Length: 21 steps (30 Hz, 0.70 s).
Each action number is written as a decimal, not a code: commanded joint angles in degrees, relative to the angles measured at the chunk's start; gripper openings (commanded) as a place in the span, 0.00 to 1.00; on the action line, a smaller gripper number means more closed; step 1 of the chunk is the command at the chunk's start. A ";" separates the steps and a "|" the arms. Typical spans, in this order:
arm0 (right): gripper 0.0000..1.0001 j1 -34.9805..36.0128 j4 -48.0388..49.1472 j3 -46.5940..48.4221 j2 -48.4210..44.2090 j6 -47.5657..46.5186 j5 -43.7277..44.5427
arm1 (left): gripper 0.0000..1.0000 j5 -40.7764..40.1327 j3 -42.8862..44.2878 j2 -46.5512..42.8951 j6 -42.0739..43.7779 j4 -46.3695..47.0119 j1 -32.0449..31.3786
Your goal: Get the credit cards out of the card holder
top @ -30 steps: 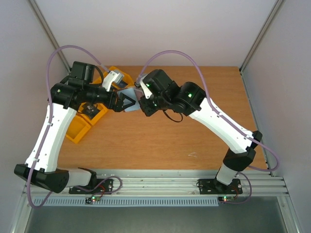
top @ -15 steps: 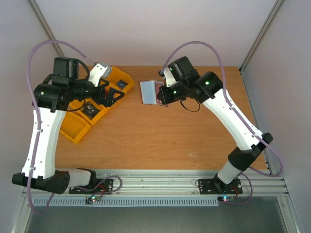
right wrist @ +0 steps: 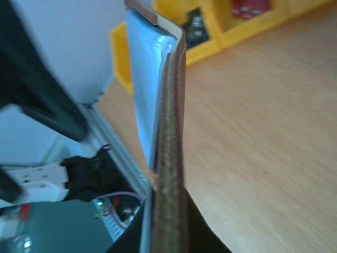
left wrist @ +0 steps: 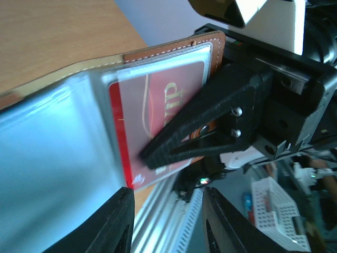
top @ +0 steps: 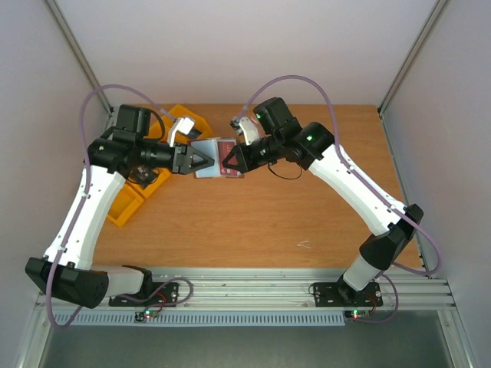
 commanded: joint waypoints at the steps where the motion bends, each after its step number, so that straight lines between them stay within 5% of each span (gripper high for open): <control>1: 0.01 0.47 15.40 -4.42 -4.42 -0.66 -15.51 | 0.37 6.88 0.33 -1.12 -6.79 7.29 -0.64; 15: 0.01 0.72 26.29 -9.90 -8.66 -4.75 -31.03 | 0.39 9.11 0.46 -0.36 -6.29 6.70 -0.26; 21: 0.01 0.99 26.00 -8.06 -5.69 -4.92 -30.80 | 0.13 12.89 3.64 0.89 -3.72 5.15 -3.39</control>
